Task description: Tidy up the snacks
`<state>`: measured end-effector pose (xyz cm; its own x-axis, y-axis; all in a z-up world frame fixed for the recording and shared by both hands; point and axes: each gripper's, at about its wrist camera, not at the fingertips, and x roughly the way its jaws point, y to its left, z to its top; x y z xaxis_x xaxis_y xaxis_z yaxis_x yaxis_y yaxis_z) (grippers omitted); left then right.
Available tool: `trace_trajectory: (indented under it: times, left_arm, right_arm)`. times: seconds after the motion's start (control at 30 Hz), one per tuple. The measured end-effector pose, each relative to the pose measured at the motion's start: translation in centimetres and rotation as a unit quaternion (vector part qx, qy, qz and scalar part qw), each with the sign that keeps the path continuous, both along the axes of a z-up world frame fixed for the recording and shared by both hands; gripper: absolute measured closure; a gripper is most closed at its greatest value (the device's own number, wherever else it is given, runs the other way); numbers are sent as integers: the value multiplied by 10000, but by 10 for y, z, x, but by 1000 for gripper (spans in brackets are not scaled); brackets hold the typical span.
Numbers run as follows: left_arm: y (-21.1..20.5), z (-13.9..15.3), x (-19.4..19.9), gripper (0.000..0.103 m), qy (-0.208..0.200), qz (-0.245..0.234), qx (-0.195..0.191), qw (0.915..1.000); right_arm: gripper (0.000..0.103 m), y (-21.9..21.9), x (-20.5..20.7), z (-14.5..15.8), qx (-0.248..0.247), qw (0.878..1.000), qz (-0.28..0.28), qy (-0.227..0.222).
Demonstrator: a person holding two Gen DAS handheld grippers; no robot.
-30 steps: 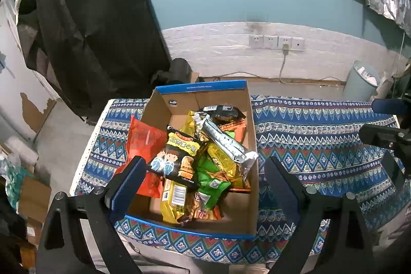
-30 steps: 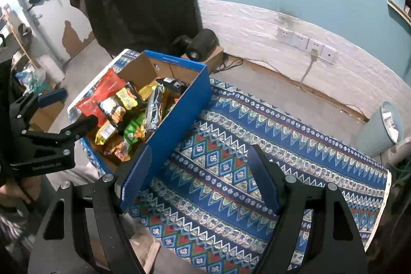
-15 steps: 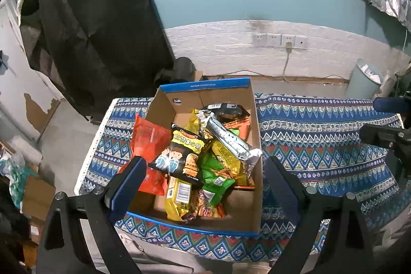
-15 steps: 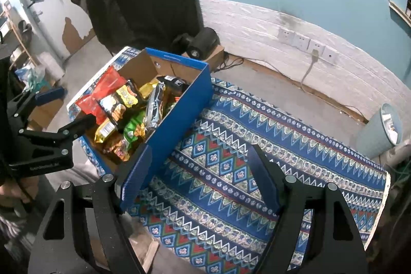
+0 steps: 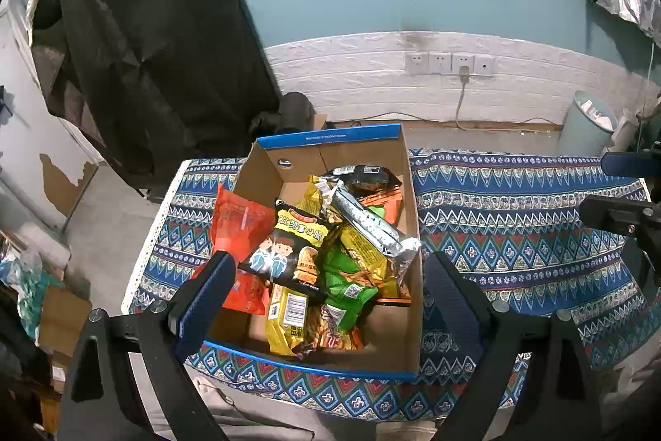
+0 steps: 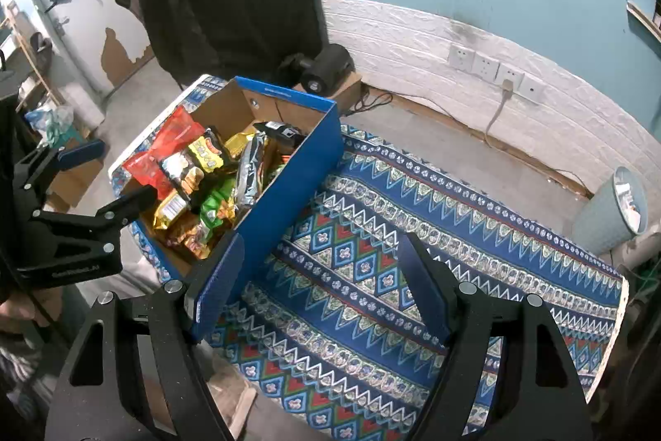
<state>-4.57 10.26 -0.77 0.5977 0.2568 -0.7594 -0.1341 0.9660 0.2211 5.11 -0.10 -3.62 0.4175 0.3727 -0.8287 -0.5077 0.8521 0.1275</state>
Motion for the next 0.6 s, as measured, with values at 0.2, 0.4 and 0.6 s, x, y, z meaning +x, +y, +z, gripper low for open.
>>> trace_trajectory:
  times: [0.2, 0.4, 0.6]
  left_arm:
    - [0, 0, 1, 9, 29, -7, -16, 10000]
    - [1, -1, 0, 9, 56, 0, -31, 10000]
    - [2, -2, 1, 9, 80, 4, -54, 10000]
  right_arm:
    - [25, 0, 0, 0, 5, 10000, -13, 5]
    - [25, 0, 0, 0, 12, 10000, -5, 11]
    - [25, 1, 0, 0, 14, 10000, -18, 16]
